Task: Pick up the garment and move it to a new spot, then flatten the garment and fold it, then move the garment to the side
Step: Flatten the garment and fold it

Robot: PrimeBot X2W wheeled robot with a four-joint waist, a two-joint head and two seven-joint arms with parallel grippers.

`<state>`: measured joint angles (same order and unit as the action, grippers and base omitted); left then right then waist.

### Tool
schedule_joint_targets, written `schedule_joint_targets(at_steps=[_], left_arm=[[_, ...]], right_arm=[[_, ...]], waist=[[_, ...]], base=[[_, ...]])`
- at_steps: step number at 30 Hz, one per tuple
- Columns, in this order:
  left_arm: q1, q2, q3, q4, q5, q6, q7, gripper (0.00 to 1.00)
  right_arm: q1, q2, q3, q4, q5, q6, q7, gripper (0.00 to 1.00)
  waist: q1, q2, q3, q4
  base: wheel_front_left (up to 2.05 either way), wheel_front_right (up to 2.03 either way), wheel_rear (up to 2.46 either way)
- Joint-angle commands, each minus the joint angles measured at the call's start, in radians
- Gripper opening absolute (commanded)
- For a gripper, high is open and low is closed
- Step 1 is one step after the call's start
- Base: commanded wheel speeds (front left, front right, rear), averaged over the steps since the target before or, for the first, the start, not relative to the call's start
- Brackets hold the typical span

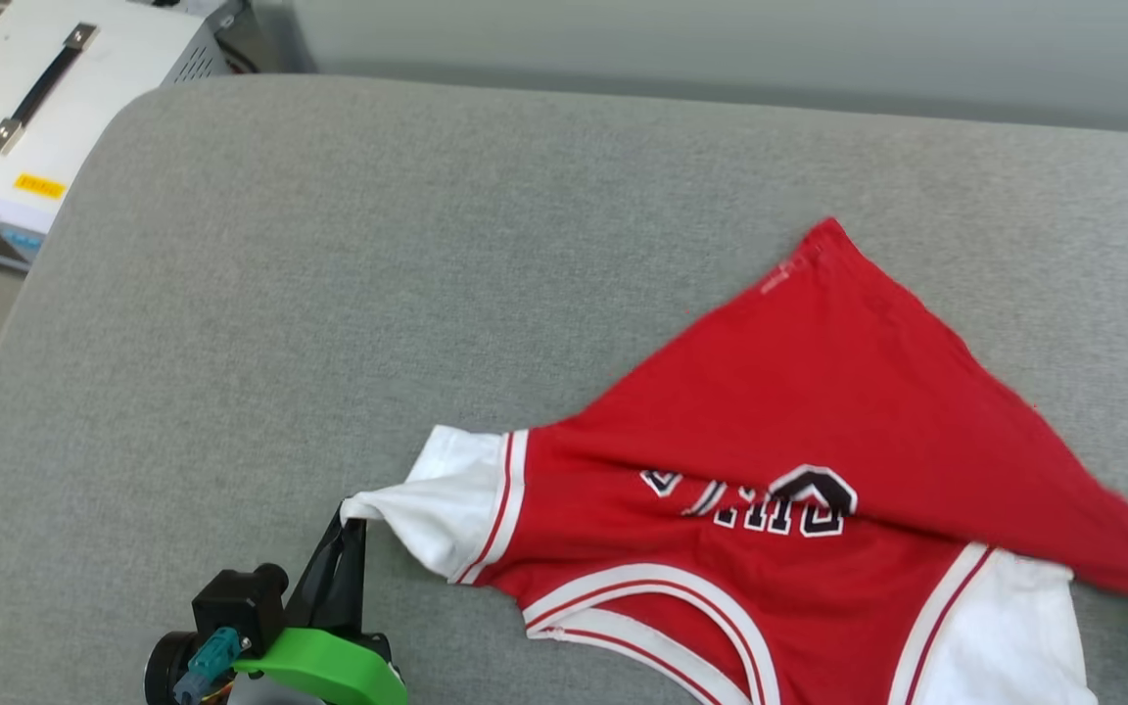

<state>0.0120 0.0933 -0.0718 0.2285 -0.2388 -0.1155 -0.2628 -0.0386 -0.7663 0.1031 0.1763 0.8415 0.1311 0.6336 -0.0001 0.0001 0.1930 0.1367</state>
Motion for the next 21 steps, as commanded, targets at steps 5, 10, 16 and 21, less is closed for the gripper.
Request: schedule_joint_targets(at_steps=[5, 10, 16, 21], left_arm=[[0.022, 0.01, 0.004, 0.008, -0.005, 0.005, 0.001, 0.0], [0.024, 0.01, 0.002, 0.017, -0.009, 0.006, 0.001, 0.0], [0.023, 0.011, 0.003, 0.013, -0.009, 0.008, 0.001, 0.0], [0.013, 0.007, -0.008, 0.005, -0.006, 0.007, 0.001, 0.0]], right_arm=[[0.198, 0.082, -0.099, -0.014, 0.008, 0.0, -0.02, 0.0], [0.322, 0.194, -0.149, -0.027, -0.027, 0.0, -0.005, 0.0], [0.262, 0.203, -0.219, -0.122, -0.067, 0.0, -0.073, 1.0], [0.152, 0.194, -0.259, -0.235, -0.089, 0.0, -0.109, 1.0]], waist=[[0.0001, -0.0001, -0.043, -0.036], [0.0001, -0.0001, -0.054, -0.043], [0.0001, -0.0001, -0.059, -0.046], [0.0001, -0.0001, -0.047, -0.034]], base=[[0.0, 0.0, 0.0], [0.0, 0.0, 0.0], [0.0, 0.0, 0.0], [0.0, 0.0, 0.0]])
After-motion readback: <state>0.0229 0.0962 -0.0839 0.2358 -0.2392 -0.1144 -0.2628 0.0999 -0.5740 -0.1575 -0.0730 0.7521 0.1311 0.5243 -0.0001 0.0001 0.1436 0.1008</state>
